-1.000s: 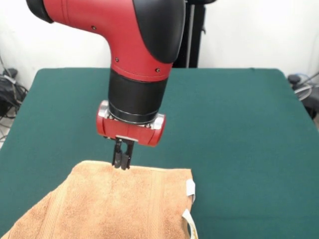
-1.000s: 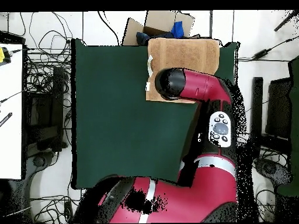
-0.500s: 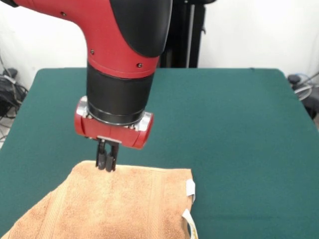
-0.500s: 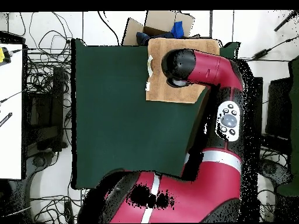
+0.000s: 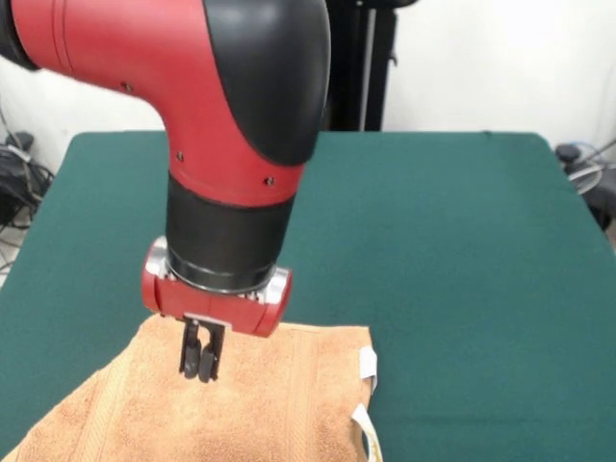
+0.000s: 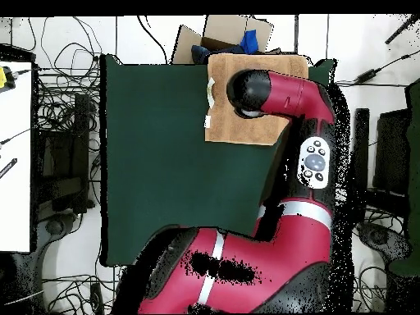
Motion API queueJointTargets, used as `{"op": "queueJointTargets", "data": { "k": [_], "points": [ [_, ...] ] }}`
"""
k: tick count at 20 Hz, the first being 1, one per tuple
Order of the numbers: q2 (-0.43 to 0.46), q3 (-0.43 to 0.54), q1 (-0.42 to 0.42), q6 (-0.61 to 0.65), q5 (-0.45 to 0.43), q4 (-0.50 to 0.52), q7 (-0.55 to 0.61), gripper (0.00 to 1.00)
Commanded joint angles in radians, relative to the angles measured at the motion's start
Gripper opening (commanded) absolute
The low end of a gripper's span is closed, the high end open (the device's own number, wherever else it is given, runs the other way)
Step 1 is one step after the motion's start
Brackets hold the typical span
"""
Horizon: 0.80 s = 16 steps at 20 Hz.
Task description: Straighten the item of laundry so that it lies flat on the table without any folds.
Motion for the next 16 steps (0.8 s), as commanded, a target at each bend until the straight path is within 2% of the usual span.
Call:
{"op": "queueJointTargets", "data": {
  "k": [1,7,16],
  "points": [
    [0.062,-0.02,0.024,-0.025,-0.026,0.064,0.206,0.0],
    [0.084,-0.039,0.037,-0.04,-0.031,0.067,0.217,0.0],
    [0.069,-0.061,0.059,-0.08,-0.018,0.135,0.242,0.0]
  ]
}}
